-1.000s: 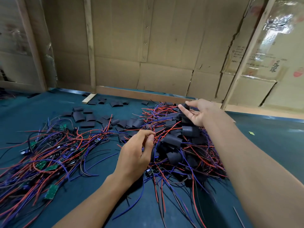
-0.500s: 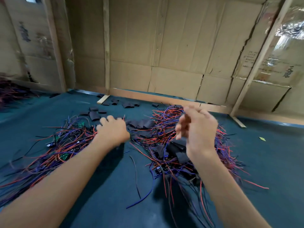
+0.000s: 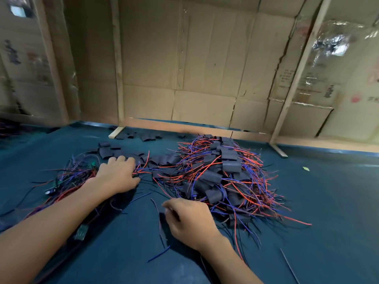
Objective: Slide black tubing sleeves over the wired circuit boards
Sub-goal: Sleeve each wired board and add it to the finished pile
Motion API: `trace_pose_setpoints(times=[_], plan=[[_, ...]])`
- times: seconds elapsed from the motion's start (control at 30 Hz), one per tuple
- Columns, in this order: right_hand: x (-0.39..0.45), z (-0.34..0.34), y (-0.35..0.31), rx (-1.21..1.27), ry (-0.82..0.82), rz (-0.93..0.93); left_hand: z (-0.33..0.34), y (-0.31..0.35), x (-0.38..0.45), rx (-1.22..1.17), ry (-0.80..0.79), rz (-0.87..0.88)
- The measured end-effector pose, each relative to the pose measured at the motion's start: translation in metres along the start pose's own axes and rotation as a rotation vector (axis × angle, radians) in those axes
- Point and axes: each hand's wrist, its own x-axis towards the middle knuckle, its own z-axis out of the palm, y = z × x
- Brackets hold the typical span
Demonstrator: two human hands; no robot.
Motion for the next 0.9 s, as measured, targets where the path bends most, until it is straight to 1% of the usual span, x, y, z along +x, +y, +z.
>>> trace_pose_setpoints(times=[0.13,0.3,0.47,0.53,0.6,0.67,0.7,0.77,0.83,0.9], plan=[[-0.002,-0.001,-0.003,0.072,0.037,0.019,0.01,0.002,0.004,0.016,0.0,-0.018],[-0.004,-0.004,-0.003,0.121,0.162,0.026,0.008,-0.001,0.0,-0.06,0.109,0.02],[-0.005,-0.005,-0.002,0.127,0.197,0.029,0.003,-0.004,0.0,-0.197,-0.011,0.076],[-0.005,-0.005,-0.003,0.127,0.192,0.038,-0.004,-0.009,-0.001,-0.21,-0.02,0.063],[-0.005,-0.003,-0.003,0.129,0.193,0.043,-0.011,-0.011,-0.006,-0.082,-0.007,-0.004],[-0.005,-0.004,-0.003,0.135,0.191,0.049,-0.018,-0.012,-0.015,0.145,-0.033,-0.129],[-0.004,-0.004,-0.004,0.138,0.189,0.052,-0.021,-0.012,-0.019,0.214,-0.053,-0.187],[-0.004,-0.006,-0.003,0.14,0.179,0.053,-0.025,-0.01,-0.024,0.218,-0.066,-0.253],[-0.004,-0.006,-0.004,0.139,0.157,0.066,-0.031,-0.009,-0.028,0.178,-0.13,-0.231],[-0.004,-0.007,-0.004,0.136,0.122,0.094,-0.038,-0.005,-0.033,0.217,-0.193,-0.143]])
